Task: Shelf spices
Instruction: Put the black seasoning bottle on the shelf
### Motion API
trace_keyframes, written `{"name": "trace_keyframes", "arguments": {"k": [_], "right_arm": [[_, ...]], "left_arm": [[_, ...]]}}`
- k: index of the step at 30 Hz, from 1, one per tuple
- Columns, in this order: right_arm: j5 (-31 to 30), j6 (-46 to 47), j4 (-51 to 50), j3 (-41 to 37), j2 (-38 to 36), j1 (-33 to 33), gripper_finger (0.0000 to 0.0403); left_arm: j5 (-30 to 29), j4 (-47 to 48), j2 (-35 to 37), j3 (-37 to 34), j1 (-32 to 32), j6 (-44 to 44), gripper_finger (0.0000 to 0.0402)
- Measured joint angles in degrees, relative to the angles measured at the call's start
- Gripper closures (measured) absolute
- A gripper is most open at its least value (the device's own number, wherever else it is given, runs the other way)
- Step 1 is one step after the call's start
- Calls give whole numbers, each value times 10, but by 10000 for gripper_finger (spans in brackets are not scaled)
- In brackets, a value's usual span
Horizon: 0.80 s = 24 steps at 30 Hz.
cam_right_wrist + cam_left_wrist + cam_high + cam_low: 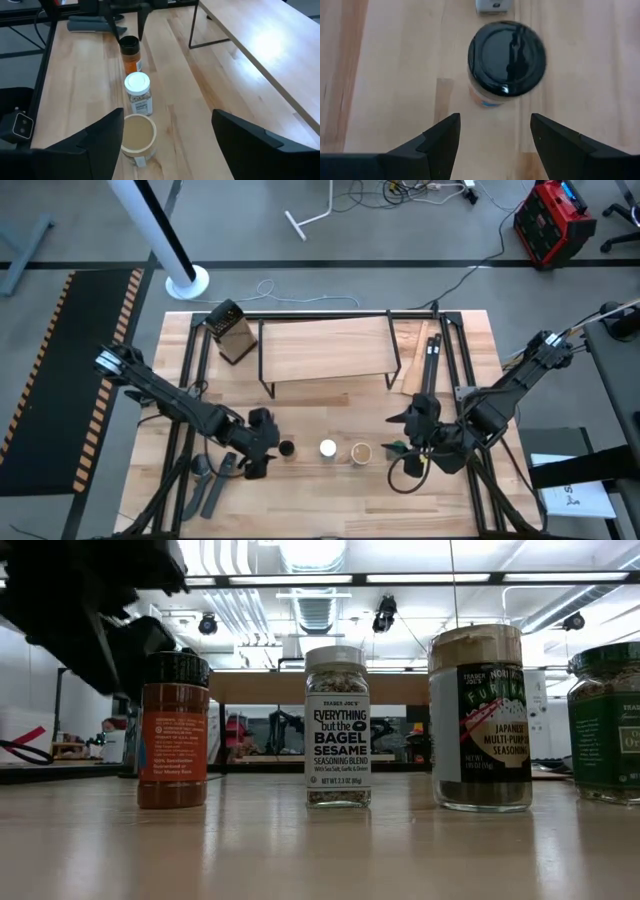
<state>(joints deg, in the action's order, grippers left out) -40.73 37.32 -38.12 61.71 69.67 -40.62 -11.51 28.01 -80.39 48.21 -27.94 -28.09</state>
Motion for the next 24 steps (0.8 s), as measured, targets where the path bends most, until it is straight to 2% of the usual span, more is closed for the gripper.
{"name": "trace_keyframes", "arguments": {"k": [5,12,24], "right_arm": [[0,-1,1,-1,2,0,132],[1,1,3,-1,2,-1,132],[0,-4,4,-1,2,-1,134]], "left_arm": [[0,2,-63,44,4,50,171],[0,58,-131,110,13,85,164],[8,67,-176,173,17,126,144]]}}
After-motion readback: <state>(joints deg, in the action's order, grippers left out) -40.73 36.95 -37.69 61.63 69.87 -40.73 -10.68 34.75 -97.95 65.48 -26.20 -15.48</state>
